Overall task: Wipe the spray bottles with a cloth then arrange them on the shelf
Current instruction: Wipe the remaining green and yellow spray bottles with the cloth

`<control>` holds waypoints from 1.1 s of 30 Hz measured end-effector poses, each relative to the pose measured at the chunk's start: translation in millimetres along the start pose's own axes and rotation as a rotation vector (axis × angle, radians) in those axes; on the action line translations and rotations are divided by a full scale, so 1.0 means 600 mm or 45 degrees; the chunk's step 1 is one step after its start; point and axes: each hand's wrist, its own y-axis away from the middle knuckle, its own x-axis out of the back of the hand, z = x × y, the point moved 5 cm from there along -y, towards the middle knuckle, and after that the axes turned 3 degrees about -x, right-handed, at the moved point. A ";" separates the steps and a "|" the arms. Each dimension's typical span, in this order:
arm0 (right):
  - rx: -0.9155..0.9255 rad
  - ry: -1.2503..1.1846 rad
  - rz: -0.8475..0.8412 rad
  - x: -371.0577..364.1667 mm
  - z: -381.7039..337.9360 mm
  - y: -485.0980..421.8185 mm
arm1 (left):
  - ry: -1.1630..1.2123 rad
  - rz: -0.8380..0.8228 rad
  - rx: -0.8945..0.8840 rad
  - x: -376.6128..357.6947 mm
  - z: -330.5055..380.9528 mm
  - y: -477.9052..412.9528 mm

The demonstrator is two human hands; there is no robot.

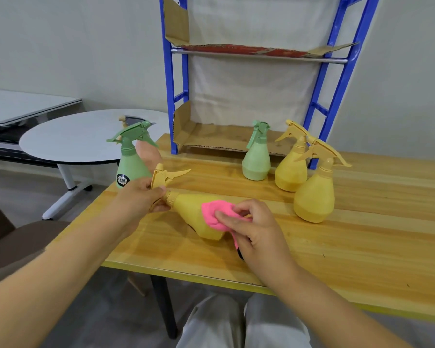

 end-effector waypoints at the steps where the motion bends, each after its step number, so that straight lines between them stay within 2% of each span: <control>1: 0.040 0.077 -0.043 -0.005 -0.006 0.004 | -0.009 0.021 0.030 0.002 -0.004 -0.002; 5: 0.163 0.344 -0.249 -0.025 -0.020 0.017 | -0.022 0.061 0.102 0.004 -0.013 -0.005; 7: 0.312 0.503 -0.266 -0.030 -0.022 0.021 | -0.034 0.043 0.121 0.003 -0.013 -0.005; 10: 0.353 0.512 -0.209 -0.022 -0.019 0.013 | -0.030 -0.040 0.128 0.002 -0.007 -0.005; 12: 0.242 0.366 -0.114 -0.007 -0.013 0.001 | -0.024 -0.112 0.094 0.000 0.001 -0.005; 15: -0.066 0.055 -0.007 0.012 0.006 -0.026 | -0.036 -0.255 -0.014 -0.004 0.014 -0.003; 17: -0.262 -0.097 -0.061 0.017 0.017 -0.044 | -0.062 -0.313 -0.067 -0.003 0.019 -0.002; 22: -0.624 -0.245 -0.229 0.030 0.039 -0.082 | -0.272 -0.424 -0.227 0.001 0.032 -0.002; 28: -0.887 -0.377 -0.336 0.033 0.070 -0.092 | -0.387 -0.540 -0.353 0.008 0.043 0.003; 33: -0.823 -0.176 -0.417 0.015 0.086 -0.071 | -0.430 -0.512 -0.432 0.007 0.048 0.011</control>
